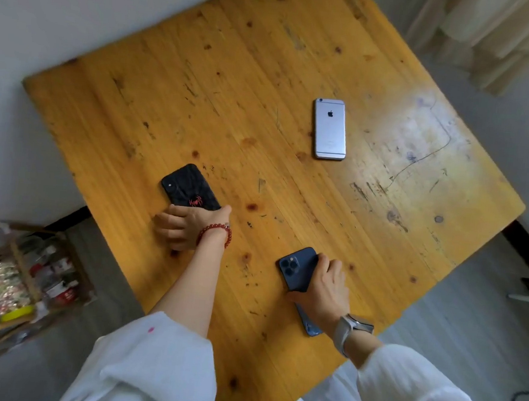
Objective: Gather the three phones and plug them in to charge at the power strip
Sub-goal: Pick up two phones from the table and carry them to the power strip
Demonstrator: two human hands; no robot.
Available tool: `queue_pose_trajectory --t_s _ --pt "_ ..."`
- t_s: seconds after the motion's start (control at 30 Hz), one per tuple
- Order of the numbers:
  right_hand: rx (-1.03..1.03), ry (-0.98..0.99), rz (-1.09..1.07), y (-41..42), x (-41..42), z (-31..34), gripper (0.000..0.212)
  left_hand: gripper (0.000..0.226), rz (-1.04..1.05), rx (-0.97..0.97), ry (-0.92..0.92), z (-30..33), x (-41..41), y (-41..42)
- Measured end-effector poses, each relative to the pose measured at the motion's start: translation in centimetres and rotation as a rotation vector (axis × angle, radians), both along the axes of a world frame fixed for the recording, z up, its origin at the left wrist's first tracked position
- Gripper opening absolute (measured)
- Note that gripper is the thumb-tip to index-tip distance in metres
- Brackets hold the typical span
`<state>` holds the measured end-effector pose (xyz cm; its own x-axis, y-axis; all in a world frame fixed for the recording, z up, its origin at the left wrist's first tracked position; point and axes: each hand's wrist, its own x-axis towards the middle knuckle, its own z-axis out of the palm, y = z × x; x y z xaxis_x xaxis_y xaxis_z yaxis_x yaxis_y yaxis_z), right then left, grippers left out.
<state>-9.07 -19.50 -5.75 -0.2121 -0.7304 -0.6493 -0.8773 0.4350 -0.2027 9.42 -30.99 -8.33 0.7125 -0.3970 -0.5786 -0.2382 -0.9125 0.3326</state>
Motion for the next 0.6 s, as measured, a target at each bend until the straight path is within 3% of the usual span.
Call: queue_pose_trajectory --t_s 0.1,0.27,0.47,0.53,0.6 --pt "-0.024 -0.078 -0.014 0.3 -0.4 0.4 0.08 0.105 -0.252 -0.043 -0.082 0.0 -0.3 1.6" --pt "-0.093 -0.196 -0.017 1.6 -0.9 0.9 0.052 0.08 -0.69 -0.093 -0.167 1.1 -0.6 5.1" --pt "-0.061 -0.307 -0.123 5.7 -4.7 1.6 0.048 0.102 -0.698 0.058 -0.033 2.9 -3.9 9.0" --pt "-0.073 -0.357 -0.207 7.7 -6.8 2.0 0.049 0.093 -0.65 0.019 0.01 3.8 -5.6 10.5" --pt "-0.104 -0.413 -0.29 9.7 -9.2 2.4 0.051 0.071 -0.62 -0.091 0.023 4.4 -7.5 11.7"
